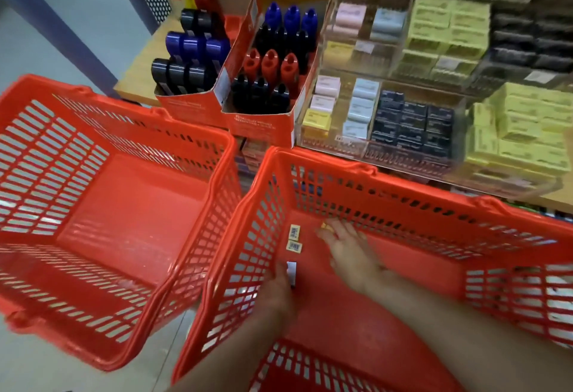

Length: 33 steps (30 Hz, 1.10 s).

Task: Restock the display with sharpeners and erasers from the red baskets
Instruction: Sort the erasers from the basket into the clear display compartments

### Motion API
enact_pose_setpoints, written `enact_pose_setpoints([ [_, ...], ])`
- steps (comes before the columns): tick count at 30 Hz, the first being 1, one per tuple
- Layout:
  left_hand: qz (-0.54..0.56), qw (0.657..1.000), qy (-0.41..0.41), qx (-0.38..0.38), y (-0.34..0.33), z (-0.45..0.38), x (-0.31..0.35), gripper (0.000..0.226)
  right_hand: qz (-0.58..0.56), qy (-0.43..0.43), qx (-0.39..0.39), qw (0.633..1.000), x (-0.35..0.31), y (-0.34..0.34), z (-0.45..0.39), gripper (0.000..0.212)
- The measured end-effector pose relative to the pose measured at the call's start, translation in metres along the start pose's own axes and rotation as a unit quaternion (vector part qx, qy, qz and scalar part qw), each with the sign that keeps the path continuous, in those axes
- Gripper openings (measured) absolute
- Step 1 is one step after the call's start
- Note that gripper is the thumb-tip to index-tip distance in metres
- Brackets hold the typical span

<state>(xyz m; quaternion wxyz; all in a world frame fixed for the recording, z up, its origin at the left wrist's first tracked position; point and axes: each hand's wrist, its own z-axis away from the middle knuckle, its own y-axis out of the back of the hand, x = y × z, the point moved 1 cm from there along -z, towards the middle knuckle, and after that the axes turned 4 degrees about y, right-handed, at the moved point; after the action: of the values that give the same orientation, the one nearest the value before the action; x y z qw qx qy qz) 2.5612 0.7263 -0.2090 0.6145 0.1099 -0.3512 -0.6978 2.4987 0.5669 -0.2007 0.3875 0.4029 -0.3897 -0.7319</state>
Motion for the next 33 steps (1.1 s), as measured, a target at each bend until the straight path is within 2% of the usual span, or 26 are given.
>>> enact_pose_setpoints([
  [4, -0.051, 0.996, 0.008, 0.071, -0.024, -0.021, 0.008, 0.071, 0.062, 0.043, -0.051, 0.996, 0.012, -0.023, -0.016, 0.062],
  [8, -0.023, 0.984, 0.030, 0.176, -0.034, -0.023, 0.019, 0.042, 0.073, 0.026, -0.002, 0.997, 0.025, -0.032, -0.008, 0.045],
  [10, 0.018, 0.981, 0.036, 0.192, -0.037, -0.019, 0.022, 0.040, 0.053, 0.004, 0.022, 0.998, 0.031, -0.035, 0.001, 0.040],
  [12, 0.152, 0.972, 0.032, 0.178, -0.034, -0.016, 0.024, 0.035, -0.081, -0.031, 0.039, 0.995, 0.031, -0.038, 0.007, 0.040],
  [14, 0.254, 0.955, 0.049, 0.146, -0.026, -0.016, 0.025, 0.028, -0.250, -0.078, 0.088, 0.961, 0.022, -0.031, 0.006, 0.035],
  [16, 0.348, 0.929, 0.078, 0.098, -0.019, -0.015, 0.025, 0.027, -0.313, -0.134, 0.115, 0.933, 0.012, -0.023, -0.003, 0.030],
  [18, 0.441, 0.891, 0.100, 0.050, -0.014, -0.009, 0.026, 0.028, -0.327, -0.157, 0.080, 0.929, -0.001, -0.017, -0.019, 0.031],
  [20, 0.502, 0.858, 0.108, 0.007, -0.014, -0.004, 0.023, 0.022, -0.304, -0.134, 0.052, 0.942, -0.013, -0.015, -0.035, 0.034],
  [23, 0.553, 0.822, 0.135, 0.002, -0.013, 0.000, 0.019, 0.020, -0.204, -0.090, -0.018, 0.975, -0.025, -0.019, -0.053, 0.069],
  [25, 0.539, 0.831, 0.135, 0.023, -0.013, -0.002, 0.018, 0.022, -0.141, -0.081, -0.056, 0.985, -0.026, -0.026, -0.058, 0.083],
  [27, 0.530, 0.836, 0.134, 0.040, -0.012, -0.001, 0.018, 0.021, -0.105, -0.064, -0.055, 0.991, -0.025, -0.033, -0.060, 0.078],
  [30, 0.529, 0.837, 0.128, 0.056, -0.011, -0.004, 0.020, 0.019, -0.058, -0.022, -0.031, 0.998, -0.024, -0.039, -0.054, 0.059],
  [33, 0.499, 0.857, 0.114, 0.054, -0.006, -0.009, 0.025, 0.016, -0.038, -0.024, -0.009, 0.999, -0.015, -0.038, -0.041, 0.048],
])
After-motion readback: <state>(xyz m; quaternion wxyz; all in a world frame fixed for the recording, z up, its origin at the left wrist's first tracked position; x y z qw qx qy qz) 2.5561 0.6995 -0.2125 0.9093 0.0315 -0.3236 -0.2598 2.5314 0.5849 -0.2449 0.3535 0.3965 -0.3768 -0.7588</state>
